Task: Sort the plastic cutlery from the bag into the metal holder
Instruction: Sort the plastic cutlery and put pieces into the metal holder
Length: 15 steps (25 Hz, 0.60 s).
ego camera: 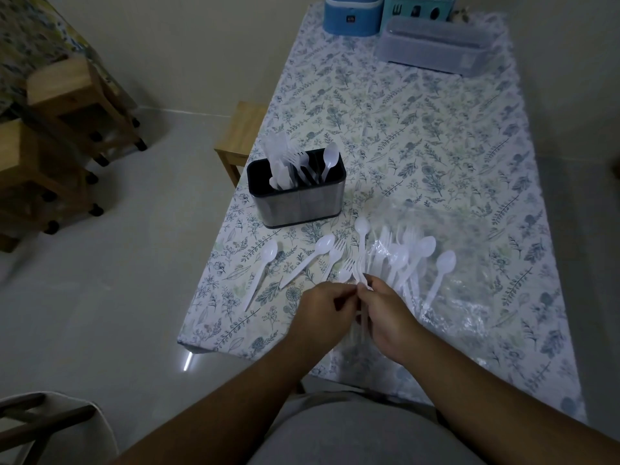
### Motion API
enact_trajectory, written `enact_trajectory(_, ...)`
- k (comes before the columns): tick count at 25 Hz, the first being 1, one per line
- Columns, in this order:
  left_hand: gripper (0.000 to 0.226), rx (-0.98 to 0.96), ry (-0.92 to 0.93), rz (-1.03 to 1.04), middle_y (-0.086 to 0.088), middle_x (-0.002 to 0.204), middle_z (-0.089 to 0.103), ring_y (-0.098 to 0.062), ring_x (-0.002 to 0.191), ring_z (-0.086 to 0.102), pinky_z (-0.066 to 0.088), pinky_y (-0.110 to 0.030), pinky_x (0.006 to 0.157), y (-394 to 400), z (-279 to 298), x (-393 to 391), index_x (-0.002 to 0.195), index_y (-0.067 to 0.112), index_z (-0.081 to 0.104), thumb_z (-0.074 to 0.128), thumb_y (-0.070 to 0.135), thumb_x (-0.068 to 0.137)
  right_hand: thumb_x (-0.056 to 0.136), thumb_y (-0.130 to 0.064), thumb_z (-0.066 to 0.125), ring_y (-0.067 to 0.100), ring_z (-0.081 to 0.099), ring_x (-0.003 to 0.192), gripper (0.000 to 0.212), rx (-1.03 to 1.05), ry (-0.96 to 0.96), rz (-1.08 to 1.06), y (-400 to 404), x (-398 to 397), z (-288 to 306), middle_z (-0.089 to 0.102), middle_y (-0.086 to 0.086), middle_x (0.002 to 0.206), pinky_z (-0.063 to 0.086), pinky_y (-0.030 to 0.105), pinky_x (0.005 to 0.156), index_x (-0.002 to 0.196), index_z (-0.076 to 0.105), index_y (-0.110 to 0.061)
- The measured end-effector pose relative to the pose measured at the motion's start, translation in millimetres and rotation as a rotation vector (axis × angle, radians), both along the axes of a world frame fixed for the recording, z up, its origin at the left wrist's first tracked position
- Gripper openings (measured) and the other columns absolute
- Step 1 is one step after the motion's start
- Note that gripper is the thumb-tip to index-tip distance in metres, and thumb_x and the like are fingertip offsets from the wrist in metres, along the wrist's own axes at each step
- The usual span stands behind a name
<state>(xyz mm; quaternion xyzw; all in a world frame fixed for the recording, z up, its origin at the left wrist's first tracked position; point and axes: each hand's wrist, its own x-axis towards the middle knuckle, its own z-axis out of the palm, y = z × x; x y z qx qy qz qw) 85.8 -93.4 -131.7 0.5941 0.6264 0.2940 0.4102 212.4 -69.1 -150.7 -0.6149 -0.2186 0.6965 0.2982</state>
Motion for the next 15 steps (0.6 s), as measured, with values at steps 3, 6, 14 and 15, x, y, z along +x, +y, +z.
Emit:
enact_trajectory(3, 0.023, 0.037, 0.104, -0.049, 0.003, 0.08, 0.072, -0.008, 0.074, 0.064, 0.051, -0.019, 0.067, -1.0, -2.5, -6.3, 0.096, 0.023, 0.08, 0.063, 0.01, 0.087, 0.105, -0.024, 0.051, 0.023, 0.07, 0.11, 0.044, 0.021, -0.087, 0.087, -1.8, 5.1, 0.1, 0.066, 0.009, 0.131, 0.055, 0.048, 0.1, 0.148, 0.045, -0.022)
enact_trajectory(6, 0.007, -0.079, 0.177, 0.03, 0.003, 0.083, 0.067, -0.008, 0.072, 0.062, 0.047, -0.017, 0.061, -4.4, -14.1, -8.6, 0.094, 0.02, 0.067, 0.066, 0.018, 0.088, 0.106, -0.015, 0.044, 0.012, 0.073, 0.079, 0.036, 0.061, -0.13, 0.165, -6.4, 1.6, 8.3, 0.072, 0.004, 0.107, 0.061, 0.034, 0.068, 0.141, 0.053, -0.021)
enact_trajectory(14, 0.024, -0.135, 0.452, -0.081, -0.008, 0.099, 0.067, -0.023, 0.09, 0.062, 0.05, -0.033, 0.073, -6.1, -35.1, -19.0, 0.113, 0.011, 0.061, 0.063, 0.018, 0.09, 0.103, -0.019, 0.051, 0.017, 0.056, 0.075, 0.016, 0.067, -0.22, 0.122, -5.0, 13.5, 14.5, 0.067, 0.003, 0.095, 0.047, 0.033, 0.061, 0.113, 0.063, -0.023)
enact_trajectory(15, 0.025, -0.133, 0.448, -0.078, -0.008, 0.098, 0.069, -0.023, 0.09, 0.064, 0.051, -0.032, 0.074, -6.0, -35.1, -19.0, 0.114, 0.01, 0.063, 0.063, 0.017, 0.09, 0.103, -0.018, 0.05, 0.018, 0.056, 0.074, 0.015, 0.051, -0.224, 0.12, -5.0, 13.0, 14.1, 0.066, 0.004, 0.093, 0.048, 0.034, 0.062, 0.109, 0.063, -0.021)
